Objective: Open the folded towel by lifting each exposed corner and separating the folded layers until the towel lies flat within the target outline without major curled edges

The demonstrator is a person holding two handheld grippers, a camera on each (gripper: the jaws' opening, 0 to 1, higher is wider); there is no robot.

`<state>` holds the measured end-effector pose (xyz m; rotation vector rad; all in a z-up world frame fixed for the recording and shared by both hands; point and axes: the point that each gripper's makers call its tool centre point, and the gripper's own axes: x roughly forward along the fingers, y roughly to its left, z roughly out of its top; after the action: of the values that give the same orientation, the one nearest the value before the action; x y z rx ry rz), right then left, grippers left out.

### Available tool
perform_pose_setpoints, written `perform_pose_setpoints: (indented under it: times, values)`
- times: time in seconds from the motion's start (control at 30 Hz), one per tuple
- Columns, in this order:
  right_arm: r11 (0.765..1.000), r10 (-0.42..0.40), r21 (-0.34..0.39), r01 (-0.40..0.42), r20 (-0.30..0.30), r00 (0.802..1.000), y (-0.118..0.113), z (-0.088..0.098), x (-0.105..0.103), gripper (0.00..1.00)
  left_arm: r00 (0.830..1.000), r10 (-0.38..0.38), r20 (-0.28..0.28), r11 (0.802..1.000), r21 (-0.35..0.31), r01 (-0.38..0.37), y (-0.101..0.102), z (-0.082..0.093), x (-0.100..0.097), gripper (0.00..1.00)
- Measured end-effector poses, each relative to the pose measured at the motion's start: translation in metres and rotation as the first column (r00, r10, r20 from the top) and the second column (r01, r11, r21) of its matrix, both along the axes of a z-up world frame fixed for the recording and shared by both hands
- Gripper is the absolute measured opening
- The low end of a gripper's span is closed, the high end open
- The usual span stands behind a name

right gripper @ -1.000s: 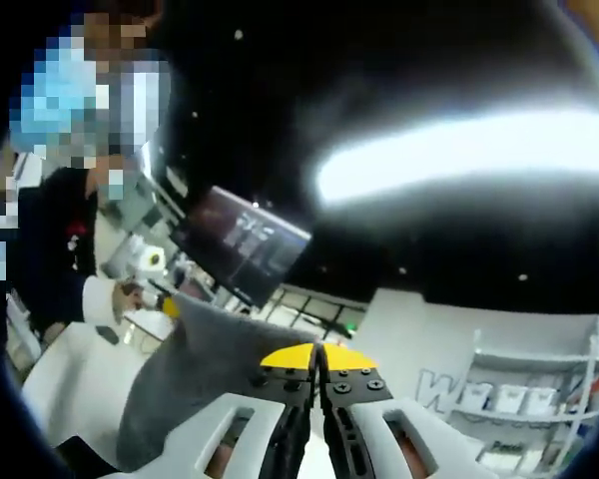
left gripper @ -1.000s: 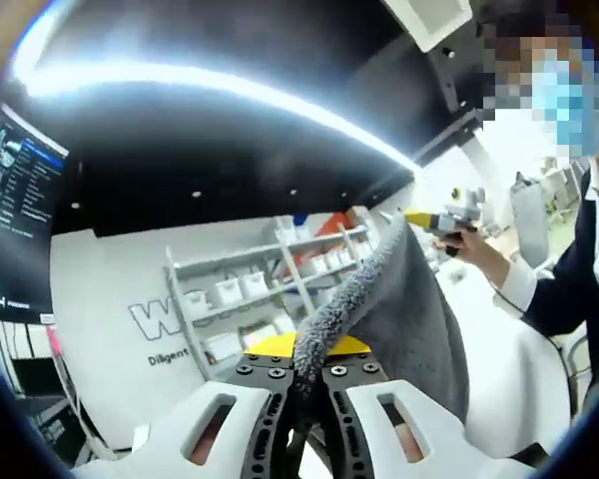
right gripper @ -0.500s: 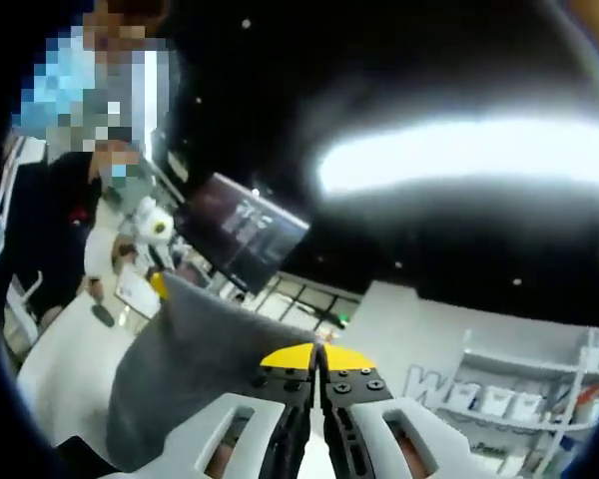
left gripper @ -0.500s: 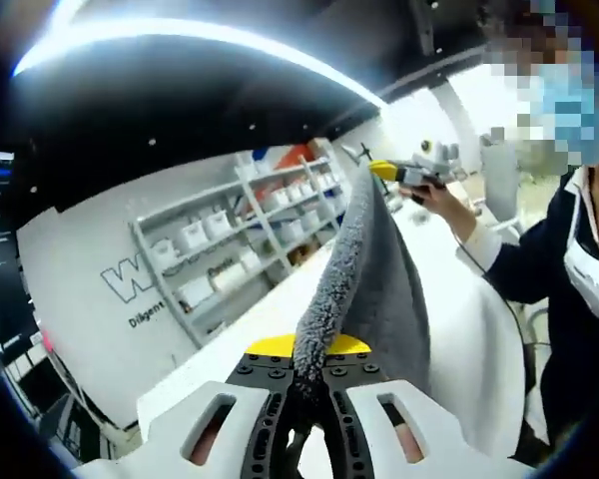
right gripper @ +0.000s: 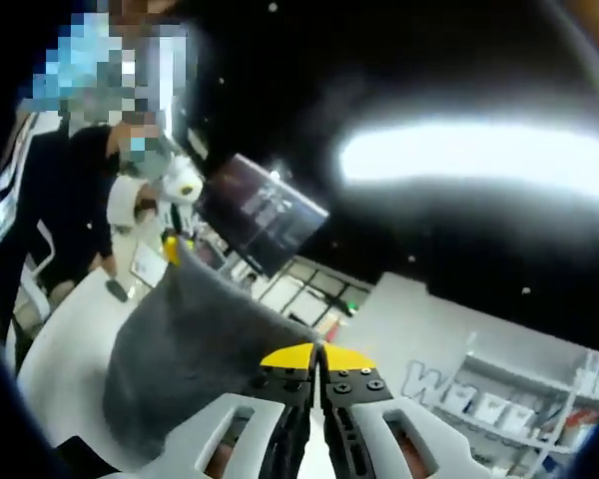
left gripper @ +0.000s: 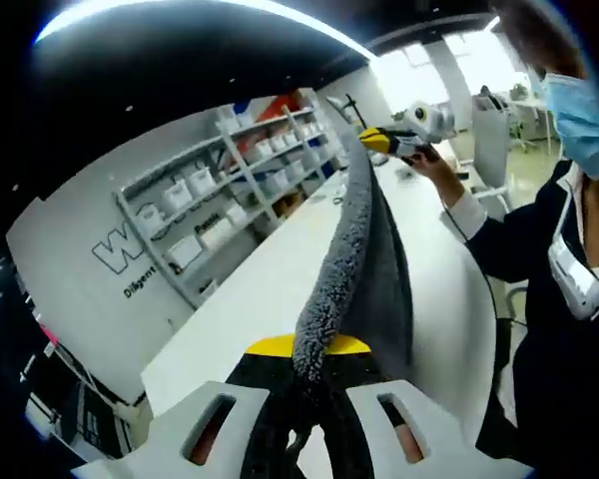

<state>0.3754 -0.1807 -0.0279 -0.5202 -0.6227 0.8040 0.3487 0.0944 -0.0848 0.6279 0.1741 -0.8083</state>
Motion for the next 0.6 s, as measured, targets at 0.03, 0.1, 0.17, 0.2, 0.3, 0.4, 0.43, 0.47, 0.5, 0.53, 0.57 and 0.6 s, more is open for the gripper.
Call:
perform_pose_setpoints:
  times: [0.03,0.1,0.17,0.2,0.3,0.4,0.43,0.47,0.5,0.53,0.57,0.6]
  values:
    - [1.000,-0.004,-0.004,0.004,0.003,1.000,-0.001,0.001,-0.002,0.00,1.000,0.002,0.002,1.000,0.018,-0.002,0.000,0.002,-0.003,0.05]
    - [1.000,-0.006,-0.018,0.006,0.009,1.000,-0.003,0.001,-0.006,0.00,1.000,0.008,0.020,0.998,0.063,-0.009,-0.003,0.005,-0.009,0.05]
    - [0.999,-0.011,-0.032,0.011,0.009,1.000,-0.007,0.000,-0.011,0.00,1.000,0.014,0.021,0.997,0.072,-0.016,-0.008,0.006,-0.017,0.04]
    - [0.999,-0.013,-0.037,0.013,0.009,1.000,-0.008,0.000,-0.013,0.00,1.000,0.011,0.012,0.997,0.081,-0.012,-0.009,0.004,-0.021,0.04]
    - [0.998,-0.008,-0.055,0.008,0.008,1.000,-0.012,-0.002,-0.022,0.00,1.000,0.013,-0.001,0.995,0.097,-0.013,-0.014,0.003,-0.031,0.04]
    - [0.997,0.004,-0.074,-0.003,0.011,1.000,-0.015,-0.004,-0.031,0.00,1.000,0.017,-0.015,0.994,0.109,-0.016,-0.015,0.002,-0.035,0.04]
    - [0.997,0.004,-0.079,-0.003,0.012,1.000,-0.016,-0.005,-0.032,0.00,1.000,0.019,-0.021,0.994,0.108,-0.016,-0.016,0.002,-0.036,0.04]
    - [0.996,-0.001,-0.087,0.003,0.019,1.000,-0.016,-0.006,-0.036,0.00,0.999,0.020,-0.030,0.994,0.107,-0.016,-0.017,0.002,-0.038,0.04]
    - [0.996,-0.008,-0.092,0.010,0.025,1.000,-0.016,-0.007,-0.038,0.00,0.999,0.019,-0.038,0.994,0.107,-0.015,-0.018,0.002,-0.041,0.04]
    - [0.995,-0.015,-0.099,0.018,0.030,0.999,-0.016,-0.008,-0.041,0.00,0.999,0.019,-0.042,0.994,0.106,-0.014,-0.018,0.002,-0.042,0.04]
    - [0.994,-0.019,-0.107,0.022,0.033,0.999,-0.017,-0.008,-0.044,0.00,0.999,0.019,-0.045,0.994,0.105,-0.014,-0.019,0.003,-0.042,0.04]
    - [0.993,-0.022,-0.115,0.026,0.036,0.999,-0.018,-0.009,-0.046,0.00,0.998,0.026,-0.056,0.994,0.110,-0.020,-0.020,0.002,-0.046,0.04]
